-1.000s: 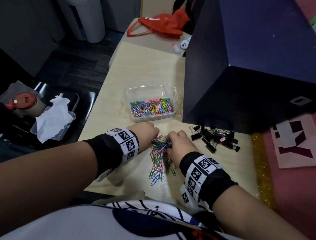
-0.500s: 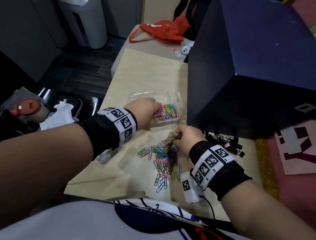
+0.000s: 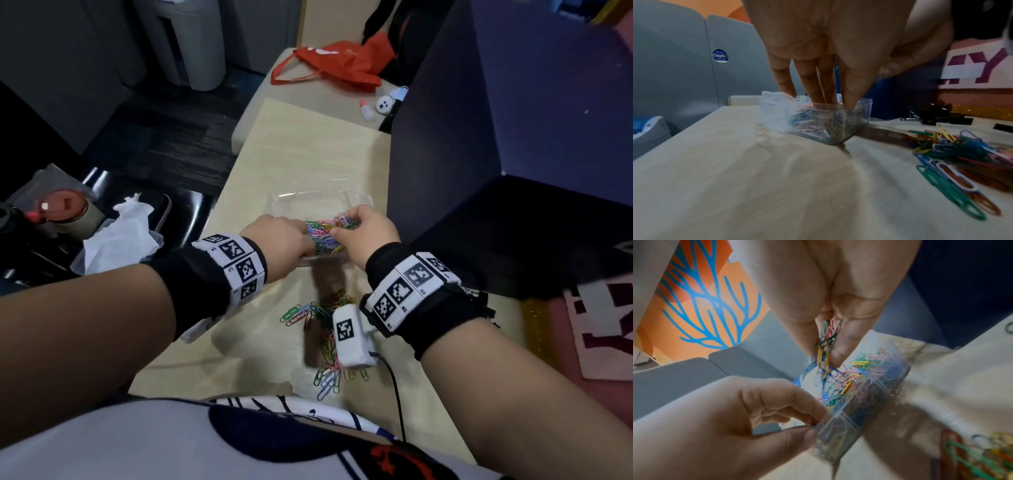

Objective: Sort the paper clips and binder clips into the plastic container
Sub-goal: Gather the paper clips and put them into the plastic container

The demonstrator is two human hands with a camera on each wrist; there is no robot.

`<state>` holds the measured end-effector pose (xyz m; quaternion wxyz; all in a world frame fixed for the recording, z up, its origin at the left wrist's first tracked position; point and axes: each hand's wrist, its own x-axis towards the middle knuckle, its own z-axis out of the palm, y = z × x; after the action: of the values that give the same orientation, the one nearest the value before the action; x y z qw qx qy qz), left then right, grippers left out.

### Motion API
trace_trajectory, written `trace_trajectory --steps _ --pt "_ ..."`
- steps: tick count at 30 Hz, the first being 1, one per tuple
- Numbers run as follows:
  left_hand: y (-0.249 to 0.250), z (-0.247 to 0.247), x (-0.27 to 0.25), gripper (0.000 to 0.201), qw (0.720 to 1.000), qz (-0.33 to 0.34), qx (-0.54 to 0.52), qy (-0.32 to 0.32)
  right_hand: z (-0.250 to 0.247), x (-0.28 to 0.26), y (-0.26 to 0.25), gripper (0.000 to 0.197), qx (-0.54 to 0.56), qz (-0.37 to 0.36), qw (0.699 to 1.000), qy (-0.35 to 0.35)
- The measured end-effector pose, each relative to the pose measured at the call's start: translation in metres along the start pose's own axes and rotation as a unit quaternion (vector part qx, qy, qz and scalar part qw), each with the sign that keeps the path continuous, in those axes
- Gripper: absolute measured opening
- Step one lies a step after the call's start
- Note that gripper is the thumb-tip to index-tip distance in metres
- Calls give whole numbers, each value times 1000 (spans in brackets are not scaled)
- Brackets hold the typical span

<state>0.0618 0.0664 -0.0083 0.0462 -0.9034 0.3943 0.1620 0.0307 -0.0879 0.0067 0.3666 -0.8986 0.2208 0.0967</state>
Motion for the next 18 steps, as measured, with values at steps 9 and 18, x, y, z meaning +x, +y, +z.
trace_trajectory --steps 9,18 --pt "-7 2 -7 27 998 -11 -57 29 -13 1 3 43 -126 19 990 -52" --pt "5 15 -6 54 1000 0 19 6 4 -17 28 56 -306 -129 935 -125"
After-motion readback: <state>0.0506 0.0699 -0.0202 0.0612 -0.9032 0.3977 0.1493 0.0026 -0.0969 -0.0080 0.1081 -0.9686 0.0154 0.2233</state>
